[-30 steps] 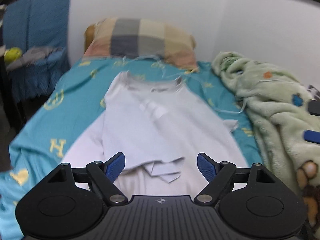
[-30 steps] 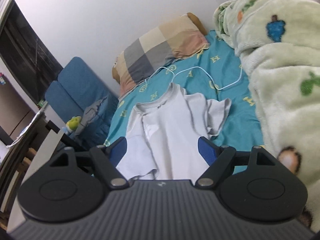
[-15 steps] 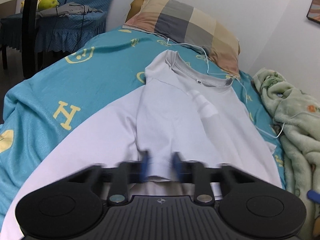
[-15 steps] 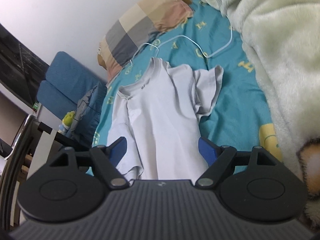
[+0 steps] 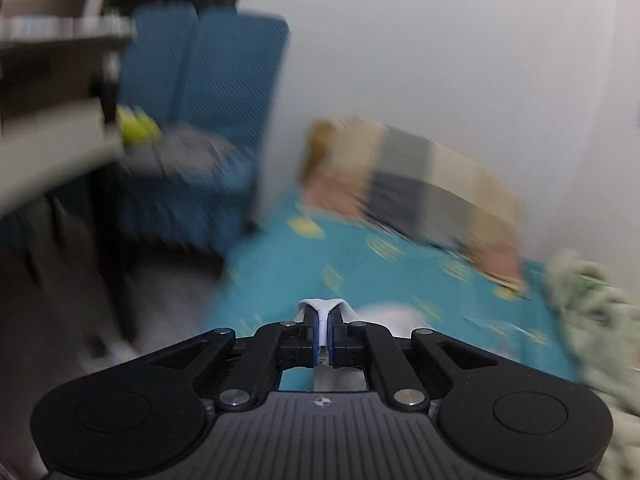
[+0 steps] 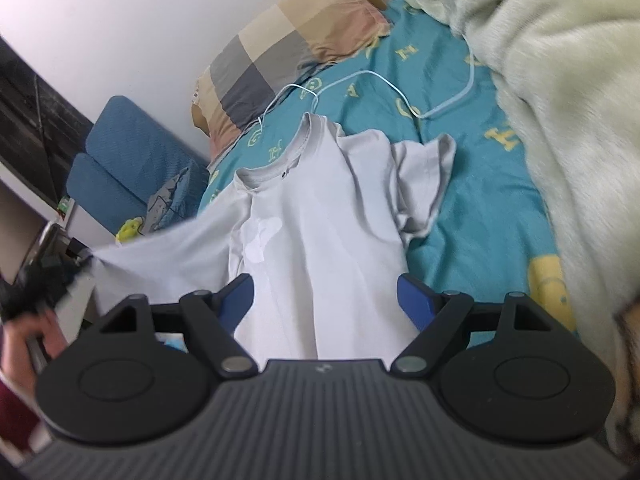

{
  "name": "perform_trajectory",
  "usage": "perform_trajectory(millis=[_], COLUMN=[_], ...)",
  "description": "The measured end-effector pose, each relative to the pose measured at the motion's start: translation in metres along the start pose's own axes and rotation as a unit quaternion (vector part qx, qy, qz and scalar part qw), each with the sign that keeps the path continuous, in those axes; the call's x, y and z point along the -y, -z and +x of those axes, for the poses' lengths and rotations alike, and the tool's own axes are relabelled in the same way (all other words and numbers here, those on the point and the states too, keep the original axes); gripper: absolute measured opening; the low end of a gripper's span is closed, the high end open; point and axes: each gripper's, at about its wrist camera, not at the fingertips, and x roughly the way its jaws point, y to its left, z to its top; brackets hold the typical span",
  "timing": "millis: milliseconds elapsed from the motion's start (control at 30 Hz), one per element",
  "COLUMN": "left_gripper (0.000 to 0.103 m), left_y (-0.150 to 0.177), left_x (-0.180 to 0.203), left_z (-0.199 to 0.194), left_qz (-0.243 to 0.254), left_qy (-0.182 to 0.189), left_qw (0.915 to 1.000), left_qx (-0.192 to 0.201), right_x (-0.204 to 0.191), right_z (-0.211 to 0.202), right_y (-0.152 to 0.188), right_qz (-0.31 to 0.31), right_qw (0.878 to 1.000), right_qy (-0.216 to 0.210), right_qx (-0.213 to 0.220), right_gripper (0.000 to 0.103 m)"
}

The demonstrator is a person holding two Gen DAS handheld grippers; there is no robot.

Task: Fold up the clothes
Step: 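Pull the T-shirt hem with the left gripper to straighten it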

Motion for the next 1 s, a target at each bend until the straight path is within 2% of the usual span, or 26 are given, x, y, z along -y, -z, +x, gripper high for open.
perform_trajectory(millis=[100, 167, 333, 467, 500, 533, 567, 633, 733, 833, 1000], left_gripper=[0.004, 0.004, 0.005, 0.006, 0.01, 0.021, 0.025, 0.037, 0.047, 0.054, 0.058], left_y=[-0.037, -0.045, -0.017, 0.019, 0.026, 0.032, 0.038, 0.047, 0.061, 0.075, 0.117], left_x=[-0.015, -0.025, -0.046, -0.07, -0.074, -0.075, -0.076, -0.071, -0.056, -0.037, 0.007], left_z=[0.03, 0.056, 0.123, 0.154, 0.155, 0.156, 0.155, 0.146, 0.114, 0.064, -0.041], left_qz=[0.012, 0.014, 0.02, -0.003, -0.009, -0.012, -0.012, 0.003, 0.029, 0.047, 0.059], left_qy=[-0.051, -0.08, -0.123, -0.112, -0.103, -0.095, -0.087, -0.075, -0.06, -0.03, 0.031], left_qw=[0.9984, 0.9966, 0.9919, 0.9917, 0.9922, 0.9925, 0.9927, 0.9933, 0.9933, 0.9946, 0.9936], left_qx=[0.02, 0.016, -0.024, -0.063, -0.07, -0.077, -0.083, -0.089, -0.094, -0.087, -0.091], right_x=[-0.003, -0.002, -0.003, -0.002, -0.002, -0.001, 0.0, 0.001, 0.003, 0.005, 0.014], right_z=[0.01, 0.018, 0.039, 0.051, 0.052, 0.052, 0.052, 0.051, 0.047, 0.037, 0.021], right_y=[-0.002, -0.003, -0.003, -0.002, -0.002, -0.003, -0.004, -0.005, -0.008, -0.011, -0.018], right_qz=[-0.013, -0.017, -0.031, -0.041, -0.041, -0.04, -0.037, -0.033, -0.031, -0.026, -0.01], right_qw=[1.0, 1.0, 0.999, 0.998, 0.998, 0.998, 0.998, 0.999, 0.999, 0.999, 0.999], right_qy=[0.014, 0.02, 0.032, 0.038, 0.039, 0.038, 0.037, 0.036, 0.035, 0.032, 0.027], right_qx=[-0.001, -0.004, -0.017, -0.022, -0.021, -0.018, -0.016, -0.01, 0.0, 0.015, 0.036], right_gripper=[0.081, 0.081, 0.081, 0.081, 0.081, 0.081, 0.081, 0.081, 0.08, 0.08, 0.069])
